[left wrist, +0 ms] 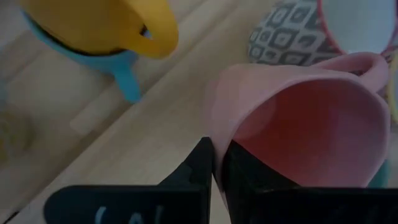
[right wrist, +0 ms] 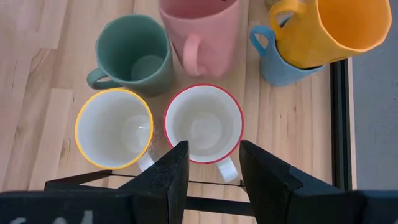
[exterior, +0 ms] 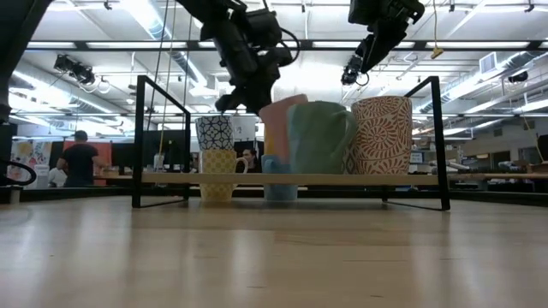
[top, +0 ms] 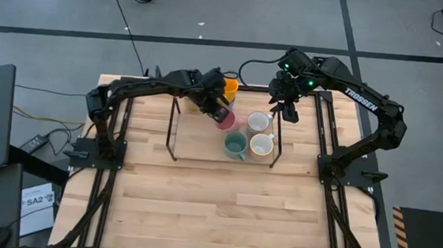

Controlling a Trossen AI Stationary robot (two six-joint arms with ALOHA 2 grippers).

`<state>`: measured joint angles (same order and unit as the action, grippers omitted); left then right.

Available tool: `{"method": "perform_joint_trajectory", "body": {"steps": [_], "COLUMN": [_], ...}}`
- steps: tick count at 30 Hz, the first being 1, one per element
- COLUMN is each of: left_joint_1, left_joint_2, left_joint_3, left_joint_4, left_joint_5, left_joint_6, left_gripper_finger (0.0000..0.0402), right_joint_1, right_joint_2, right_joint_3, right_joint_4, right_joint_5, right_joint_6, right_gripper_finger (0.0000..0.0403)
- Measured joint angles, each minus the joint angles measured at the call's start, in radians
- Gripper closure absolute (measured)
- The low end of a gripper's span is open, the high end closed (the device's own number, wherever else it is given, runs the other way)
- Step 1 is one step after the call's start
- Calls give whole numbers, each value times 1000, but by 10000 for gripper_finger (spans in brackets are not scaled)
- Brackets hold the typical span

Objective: Place coffee mugs
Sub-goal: Put the pink mug on the shelf

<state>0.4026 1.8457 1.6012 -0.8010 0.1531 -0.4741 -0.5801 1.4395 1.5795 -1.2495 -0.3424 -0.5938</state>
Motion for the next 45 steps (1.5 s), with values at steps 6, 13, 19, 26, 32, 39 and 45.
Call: {"method": "perform_joint_trajectory", "body": {"steps": [6, 13, 19, 26, 32, 39, 45], "left_joint_1": [-11, -13, -13, -13, -13, -14, -14], "left_joint_2": [25, 36, 37, 37, 37, 37, 37], "left_joint_3": [0, 0, 0, 0, 0, 0, 0], "left_joint_4": [-4, 35, 27, 29, 28, 30, 34], "left_joint_5": [-8, -19, -29, -48, -58, -86, -87], "left_joint_6": [49, 100, 130, 130, 130, 130, 129], "left_gripper_finger": [376, 368, 366, 364, 363, 363, 363], "right_joint_1": [0, 0, 0, 0, 0, 0, 0], "right_joint_2": [0, 0, 0, 0, 0, 0, 0], "right_joint_3": [0, 0, 0, 0, 0, 0, 0], "right_joint_4": [0, 0, 0, 0, 0, 0, 0], "right_joint_5": [0, 0, 0, 0, 0, 0, 0], "right_joint_6": [0, 0, 0, 0, 0, 0, 0], "right_gripper_finger": [254, 254, 254, 254, 254, 254, 254]}}
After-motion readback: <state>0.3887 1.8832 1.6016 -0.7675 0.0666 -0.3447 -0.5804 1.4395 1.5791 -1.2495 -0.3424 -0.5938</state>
